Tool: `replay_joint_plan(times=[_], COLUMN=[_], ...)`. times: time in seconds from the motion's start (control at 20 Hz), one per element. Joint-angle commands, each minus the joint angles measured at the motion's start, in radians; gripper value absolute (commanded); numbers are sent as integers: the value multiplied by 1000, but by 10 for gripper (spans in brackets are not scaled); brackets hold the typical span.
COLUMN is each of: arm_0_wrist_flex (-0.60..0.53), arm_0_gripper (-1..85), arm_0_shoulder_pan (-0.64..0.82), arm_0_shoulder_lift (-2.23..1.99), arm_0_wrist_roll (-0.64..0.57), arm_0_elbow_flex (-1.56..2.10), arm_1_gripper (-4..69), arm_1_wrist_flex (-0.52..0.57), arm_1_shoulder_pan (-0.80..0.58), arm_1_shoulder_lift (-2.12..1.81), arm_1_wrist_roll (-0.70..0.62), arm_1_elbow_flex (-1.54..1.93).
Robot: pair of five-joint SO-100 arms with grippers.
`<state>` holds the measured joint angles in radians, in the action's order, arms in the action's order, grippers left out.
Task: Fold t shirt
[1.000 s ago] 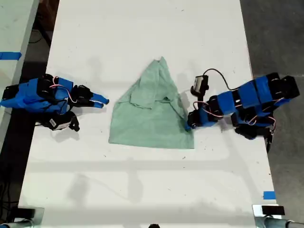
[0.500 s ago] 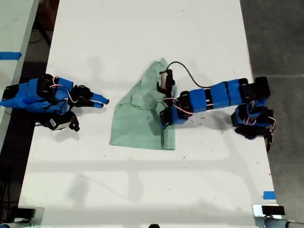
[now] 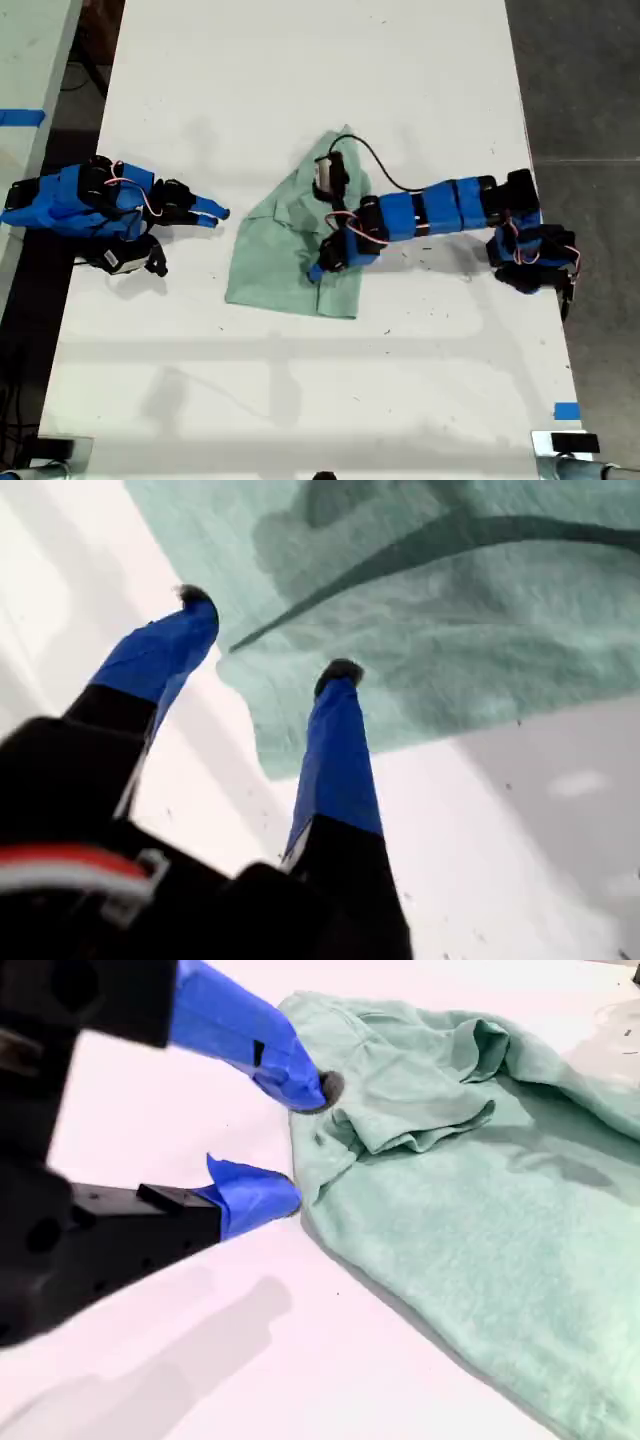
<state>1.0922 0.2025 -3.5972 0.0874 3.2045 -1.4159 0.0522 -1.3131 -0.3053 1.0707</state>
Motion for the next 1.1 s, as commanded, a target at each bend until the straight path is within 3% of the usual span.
replay_joint_plan(times=[0.0,0.1,0.25,0.4,0.55,0.65,0.7,0.75,0.85,0.95,1.05], arm_0_wrist_flex=[-23,-23,-23,-23,-23,-23,-23,-23,-23,-23,-23], arm_0_gripper=[130,130,131,131,131,131,131,131,131,131,131], arm_0_shoulder_pan=[8,8,8,8,8,8,8,8,9,9,9], arm_0_shoulder_lift=[-9,-9,-9,-9,-9,-9,-9,-9,-9,-9,-9], arm_0_wrist_roll=[-3,-3,-3,-3,-3,-3,-3,0,0,0,-2], arm_0_elbow_flex=[6,6,6,6,6,6,6,5,5,5,5], arm_1_gripper=[2,2,2,2,2,20,37,82,174,201,194], arm_1_wrist_flex=[-100,-58,227,503,601,482,310,221,150,91,91], arm_1_shoulder_pan=[40,77,112,104,63,52,37,20,5,17,37], arm_1_shoulder_lift=[-414,-719,-1157,-1442,-1712,-2005,-2204,-2195,-2195,-2195,-2195], arm_1_wrist_roll=[43,126,212,202,110,75,49,89,167,291,221], arm_1_elbow_flex=[163,491,1147,1623,1898,2013,2045,2025,2042,2039,2039])
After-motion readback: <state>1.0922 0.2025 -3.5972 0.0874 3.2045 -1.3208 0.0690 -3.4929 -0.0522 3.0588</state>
